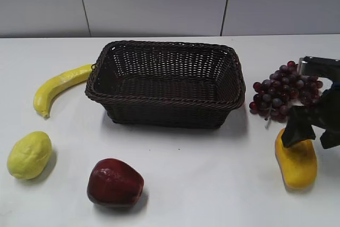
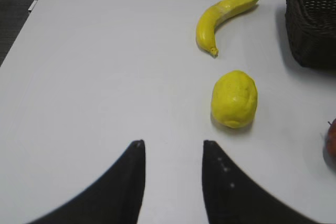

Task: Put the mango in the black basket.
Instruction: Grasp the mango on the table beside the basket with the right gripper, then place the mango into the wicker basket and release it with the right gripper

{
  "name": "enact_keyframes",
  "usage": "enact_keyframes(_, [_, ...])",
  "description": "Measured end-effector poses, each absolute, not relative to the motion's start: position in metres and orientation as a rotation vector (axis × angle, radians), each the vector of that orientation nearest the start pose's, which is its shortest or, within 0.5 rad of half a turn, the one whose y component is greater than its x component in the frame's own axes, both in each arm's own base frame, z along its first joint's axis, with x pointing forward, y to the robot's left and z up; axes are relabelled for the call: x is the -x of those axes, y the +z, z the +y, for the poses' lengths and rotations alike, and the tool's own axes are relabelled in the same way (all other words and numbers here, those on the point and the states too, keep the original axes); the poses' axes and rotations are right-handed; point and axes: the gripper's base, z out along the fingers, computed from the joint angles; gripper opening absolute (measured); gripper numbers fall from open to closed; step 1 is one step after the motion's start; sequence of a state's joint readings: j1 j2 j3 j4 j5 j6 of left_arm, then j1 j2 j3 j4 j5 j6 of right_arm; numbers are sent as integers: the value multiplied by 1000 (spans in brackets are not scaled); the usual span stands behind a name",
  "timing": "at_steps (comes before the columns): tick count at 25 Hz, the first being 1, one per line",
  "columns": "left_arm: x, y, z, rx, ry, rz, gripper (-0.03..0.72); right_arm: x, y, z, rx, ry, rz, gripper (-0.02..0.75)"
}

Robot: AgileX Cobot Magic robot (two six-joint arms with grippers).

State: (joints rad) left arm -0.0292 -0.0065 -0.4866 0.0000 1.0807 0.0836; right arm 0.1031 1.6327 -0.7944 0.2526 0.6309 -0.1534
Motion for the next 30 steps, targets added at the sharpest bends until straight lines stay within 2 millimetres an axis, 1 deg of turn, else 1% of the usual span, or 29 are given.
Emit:
enact_keyframes(5, [5, 272, 0, -117, 33, 2068, 272, -277, 134, 43, 83, 257, 2972, 664])
enact_keyframes(9, [5, 272, 0, -117, 33, 2068, 272, -281, 121, 43, 71, 254, 2996, 663])
enact_keyframes(10, [5, 272, 0, -117, 33, 2068, 272, -282, 119, 44, 69, 255, 3000, 659])
enact_keyframes(13, [5, 272, 0, -117, 33, 2068, 272, -285, 119, 44, 68, 257, 2999, 611])
enact_keyframes(16, [5, 272, 0, -117, 33, 2068, 272, -292, 126, 46, 90, 269, 3007, 608])
enact_keyframes(20, [5, 272, 0, -117, 33, 2068, 272, -305, 146, 50, 137, 314, 3044, 608])
enact_keyframes(23, [5, 272, 0, -117, 33, 2068, 272, -320, 176, 55, 164, 370, 3029, 608])
enact_keyframes(25, [5, 272, 0, -117, 33, 2068, 272, -331, 199, 61, 173, 418, 2974, 608])
enact_keyframes(28, [5, 272, 0, -117, 33, 2068, 272, -348, 235, 82, 239, 445, 2849, 608])
enact_keyframes(30, [5, 272, 0, -117, 33, 2068, 272, -357, 257, 105, 308, 461, 2749, 608])
